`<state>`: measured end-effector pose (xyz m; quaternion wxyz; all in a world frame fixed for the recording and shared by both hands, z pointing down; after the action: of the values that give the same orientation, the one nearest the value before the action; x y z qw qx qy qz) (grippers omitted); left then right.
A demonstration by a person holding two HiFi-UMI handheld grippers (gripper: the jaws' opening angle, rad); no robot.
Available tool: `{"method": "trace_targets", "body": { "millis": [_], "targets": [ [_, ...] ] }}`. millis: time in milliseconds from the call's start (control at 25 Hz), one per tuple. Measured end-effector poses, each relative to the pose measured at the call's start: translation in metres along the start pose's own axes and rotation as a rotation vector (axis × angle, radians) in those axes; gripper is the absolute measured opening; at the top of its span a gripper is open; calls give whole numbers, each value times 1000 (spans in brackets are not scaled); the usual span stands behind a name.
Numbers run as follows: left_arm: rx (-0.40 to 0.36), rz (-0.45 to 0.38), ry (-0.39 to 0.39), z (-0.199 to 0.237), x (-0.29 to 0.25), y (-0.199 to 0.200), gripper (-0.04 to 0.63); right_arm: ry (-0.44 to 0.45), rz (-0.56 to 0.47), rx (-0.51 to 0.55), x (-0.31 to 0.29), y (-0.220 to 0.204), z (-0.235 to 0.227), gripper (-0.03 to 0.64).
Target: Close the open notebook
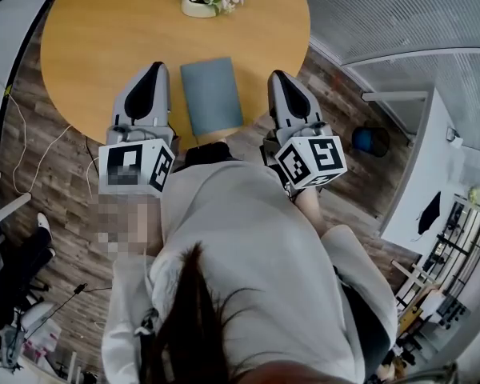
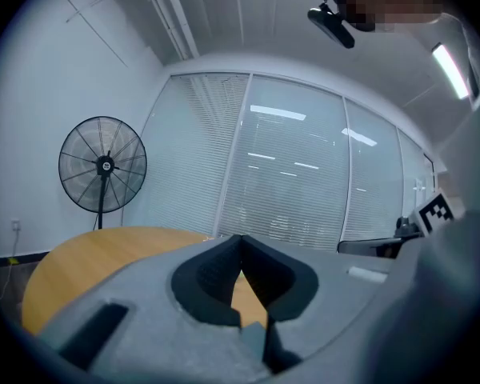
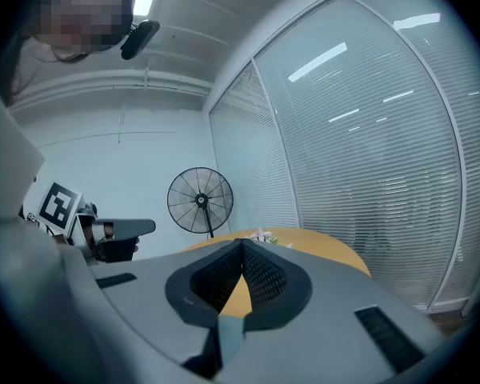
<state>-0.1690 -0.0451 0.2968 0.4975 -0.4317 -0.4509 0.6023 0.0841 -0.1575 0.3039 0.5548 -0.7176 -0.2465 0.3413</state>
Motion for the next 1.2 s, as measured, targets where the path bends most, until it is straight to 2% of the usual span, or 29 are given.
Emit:
{"method": "trace_targets", "body": {
  "millis": [360,720,1200],
  "targets": [
    [-3,-70,88,-3,34,10,17,9,-44,15,5,19,8,3],
    [-5,-88,135,-5,67,15,17,-14,-46,15,23,22,8,3],
    [39,-41,54,-3,76,-3,17,-88,-15,16,53,1,24,3]
  ]
}}
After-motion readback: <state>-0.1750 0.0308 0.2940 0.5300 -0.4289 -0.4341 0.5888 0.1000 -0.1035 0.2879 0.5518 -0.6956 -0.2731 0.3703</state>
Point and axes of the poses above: the fingertips, and each gripper's own axes: x backward along the fingers, z to its left, y out of its top, the point moved 10 cm from there along x, backward along the fingers, and after that the axes turned 10 degrees about -y, right-handed, at the moved point
